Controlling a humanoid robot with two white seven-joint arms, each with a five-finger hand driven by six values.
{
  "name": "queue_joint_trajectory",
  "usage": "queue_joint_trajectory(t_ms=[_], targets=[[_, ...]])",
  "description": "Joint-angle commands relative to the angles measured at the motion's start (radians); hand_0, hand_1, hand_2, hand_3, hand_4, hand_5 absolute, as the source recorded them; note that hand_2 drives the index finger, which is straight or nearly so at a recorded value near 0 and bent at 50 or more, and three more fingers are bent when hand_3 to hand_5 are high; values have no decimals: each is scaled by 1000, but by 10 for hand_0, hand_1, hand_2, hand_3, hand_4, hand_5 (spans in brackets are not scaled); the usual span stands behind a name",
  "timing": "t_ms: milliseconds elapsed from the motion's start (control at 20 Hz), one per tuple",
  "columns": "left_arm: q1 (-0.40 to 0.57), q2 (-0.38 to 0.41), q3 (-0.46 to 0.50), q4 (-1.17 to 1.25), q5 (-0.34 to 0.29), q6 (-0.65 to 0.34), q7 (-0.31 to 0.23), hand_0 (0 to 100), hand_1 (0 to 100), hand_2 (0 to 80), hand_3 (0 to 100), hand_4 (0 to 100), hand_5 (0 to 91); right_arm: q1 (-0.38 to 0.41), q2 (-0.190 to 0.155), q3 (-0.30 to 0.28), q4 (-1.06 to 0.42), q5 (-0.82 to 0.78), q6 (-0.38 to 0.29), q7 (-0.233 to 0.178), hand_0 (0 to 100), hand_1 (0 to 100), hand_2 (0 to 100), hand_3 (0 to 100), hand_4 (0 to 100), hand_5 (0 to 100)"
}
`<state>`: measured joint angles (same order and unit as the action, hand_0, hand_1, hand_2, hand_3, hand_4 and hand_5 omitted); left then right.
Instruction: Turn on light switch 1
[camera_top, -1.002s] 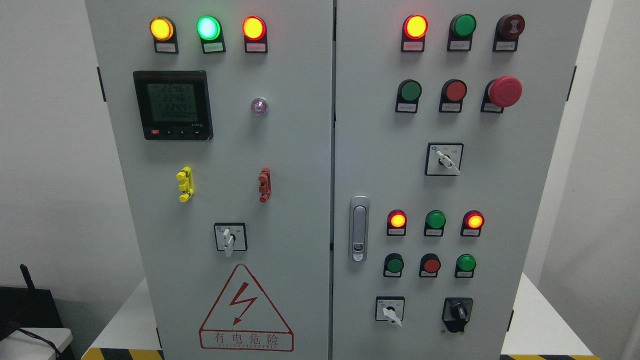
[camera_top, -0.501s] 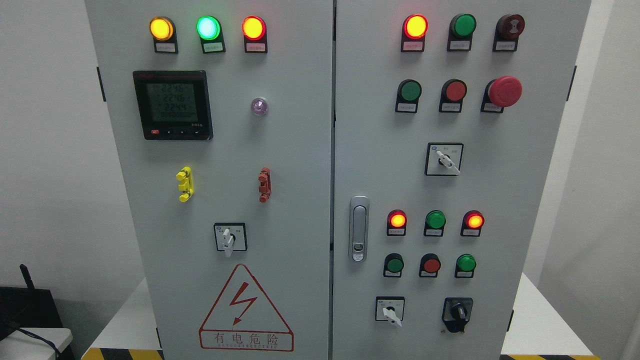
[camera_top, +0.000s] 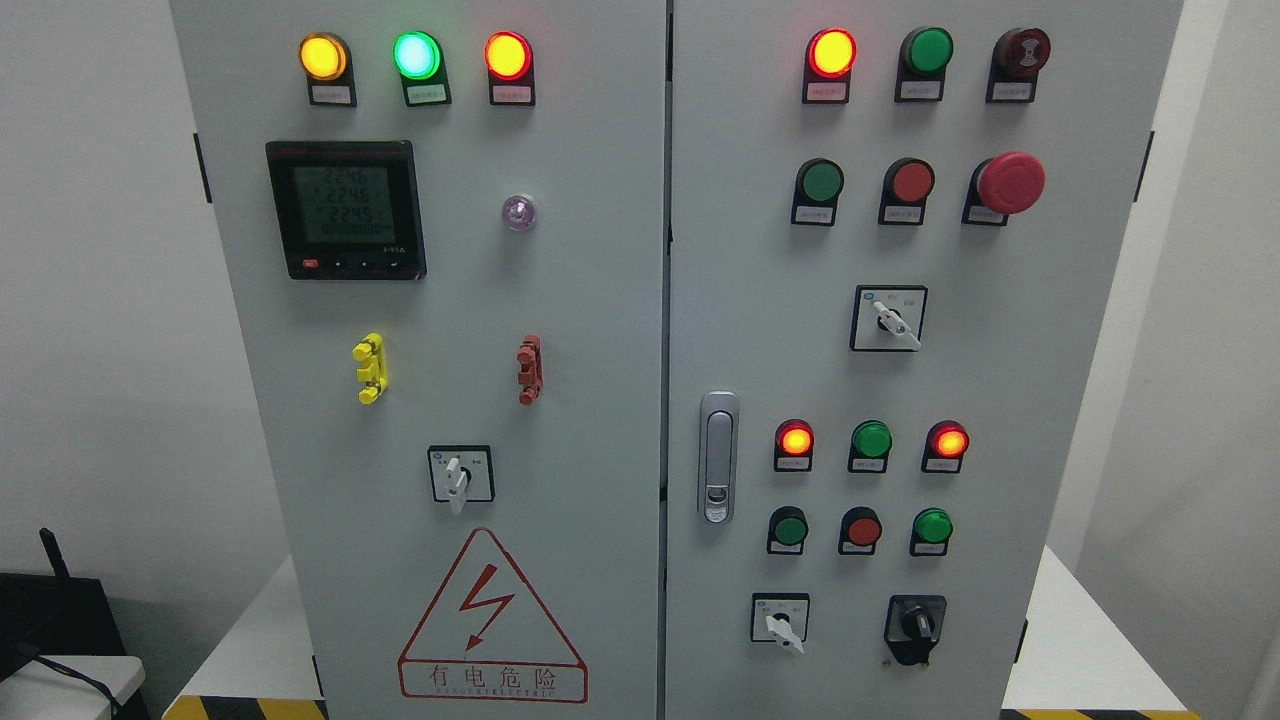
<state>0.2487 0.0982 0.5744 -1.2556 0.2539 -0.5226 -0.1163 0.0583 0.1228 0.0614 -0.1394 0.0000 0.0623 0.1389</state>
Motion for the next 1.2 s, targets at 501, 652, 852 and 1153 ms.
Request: queue_joint_trajectory(t_ms=[501,652,852,1153], targets=[[-35,55,-329,-453,8,29,139,45,315,313,483,568,486,0,0,0,0,-17,-1,-1,120,389,0,0,0,0],[-46,52,-375,-498,7,85,158,39,311,313,482,568,490,0,0,0,0,-17,-1,-1,120,389,0,0,0,0],[-74,57,-447,-504,-11,102,214,34,258,321,499,608,558,0,0,0,0,-17,-1,-1,120,389,0,0,0,0],[-121,55,-516,-505,-53,104,218,25,249,332,507,612,578,0,0,0,0,-17,-1,1,120,389,0,0,0,0]])
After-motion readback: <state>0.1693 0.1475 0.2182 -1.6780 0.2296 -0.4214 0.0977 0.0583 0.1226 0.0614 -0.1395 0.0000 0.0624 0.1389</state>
